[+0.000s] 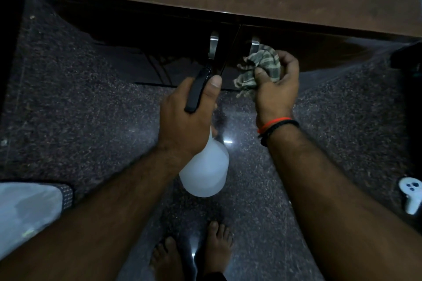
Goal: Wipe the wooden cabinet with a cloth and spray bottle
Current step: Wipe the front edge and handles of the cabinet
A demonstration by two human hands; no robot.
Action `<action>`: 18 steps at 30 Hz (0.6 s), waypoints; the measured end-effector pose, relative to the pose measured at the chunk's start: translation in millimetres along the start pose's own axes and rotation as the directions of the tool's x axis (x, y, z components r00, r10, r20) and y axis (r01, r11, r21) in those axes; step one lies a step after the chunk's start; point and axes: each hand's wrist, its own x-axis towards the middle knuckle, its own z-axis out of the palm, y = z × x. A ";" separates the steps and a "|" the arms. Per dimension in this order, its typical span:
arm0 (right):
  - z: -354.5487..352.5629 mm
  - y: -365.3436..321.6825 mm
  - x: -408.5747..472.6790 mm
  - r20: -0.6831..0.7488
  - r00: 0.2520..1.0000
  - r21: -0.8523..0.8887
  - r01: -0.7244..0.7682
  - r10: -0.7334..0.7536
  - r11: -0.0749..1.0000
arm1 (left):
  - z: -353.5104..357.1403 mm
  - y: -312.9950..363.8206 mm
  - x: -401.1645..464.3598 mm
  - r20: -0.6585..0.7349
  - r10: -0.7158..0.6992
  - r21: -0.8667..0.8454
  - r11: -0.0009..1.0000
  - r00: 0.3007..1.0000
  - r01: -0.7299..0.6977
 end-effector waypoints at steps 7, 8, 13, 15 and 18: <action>7.1 10.5 14.8 0.042 0.994 -0.310 -0.085 0.103 0.947 | 6.8 -5.1 0.0 0.007 -0.007 -0.016 1.000 1.000 0.007; 9.8 9.9 16.1 0.054 0.985 -0.320 -0.138 0.163 0.937 | 7.2 -5.7 -0.4 0.009 -0.006 -0.019 1.000 1.000 0.007; 31.7 29.1 25.9 0.094 0.925 -0.164 -0.350 0.367 0.922 | 4.9 -4.6 -2.1 0.017 -0.017 -0.016 1.000 1.000 0.018; 41.9 8.8 15.0 0.063 0.919 -0.030 -0.389 0.390 0.921 | 1.5 -3.2 -2.0 0.018 -0.012 -0.008 1.000 1.000 0.012; 47.7 -20.4 -7.6 -0.030 0.900 0.178 -0.423 0.434 0.889 | -5.7 0.8 -2.7 0.012 -0.002 0.004 1.000 1.000 0.002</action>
